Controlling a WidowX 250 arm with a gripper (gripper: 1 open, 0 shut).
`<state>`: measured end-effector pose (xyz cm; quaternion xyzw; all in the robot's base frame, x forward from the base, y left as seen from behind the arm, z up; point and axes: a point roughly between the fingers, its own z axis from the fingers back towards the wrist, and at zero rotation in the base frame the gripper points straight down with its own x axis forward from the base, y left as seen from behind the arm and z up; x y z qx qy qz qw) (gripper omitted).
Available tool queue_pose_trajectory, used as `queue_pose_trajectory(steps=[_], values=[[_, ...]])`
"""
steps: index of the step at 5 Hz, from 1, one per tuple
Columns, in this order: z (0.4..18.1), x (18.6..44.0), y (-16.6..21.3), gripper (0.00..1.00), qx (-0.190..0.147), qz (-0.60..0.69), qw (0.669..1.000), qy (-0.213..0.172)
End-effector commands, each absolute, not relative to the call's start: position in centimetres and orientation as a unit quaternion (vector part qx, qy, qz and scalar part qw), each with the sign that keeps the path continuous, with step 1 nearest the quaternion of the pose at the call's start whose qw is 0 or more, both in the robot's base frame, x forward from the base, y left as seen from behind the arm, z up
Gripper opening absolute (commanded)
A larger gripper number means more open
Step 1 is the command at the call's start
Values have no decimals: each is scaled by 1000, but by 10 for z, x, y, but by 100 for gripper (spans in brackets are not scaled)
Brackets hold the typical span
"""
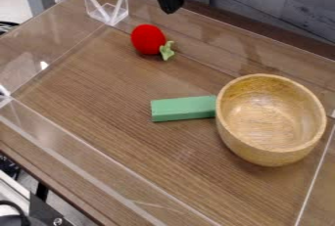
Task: Move the red fruit to the right
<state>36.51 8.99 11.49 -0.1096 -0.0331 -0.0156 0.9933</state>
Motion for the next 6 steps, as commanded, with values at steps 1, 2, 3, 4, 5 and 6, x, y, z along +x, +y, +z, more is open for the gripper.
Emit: queue_pose_trajectory(steps=[1,2,3,4,5,6], values=[[120,363,101,100,-89,13,994,-62],[100,355,104,100,-80,46,994,-53],[89,357,104,100,-77,29,996,-42],[84,361,102,0,-75,12,996,-35],[108,368,100,0,-80,-11,995,-52],[128,374,94,0,-83,-39,994,-66]])
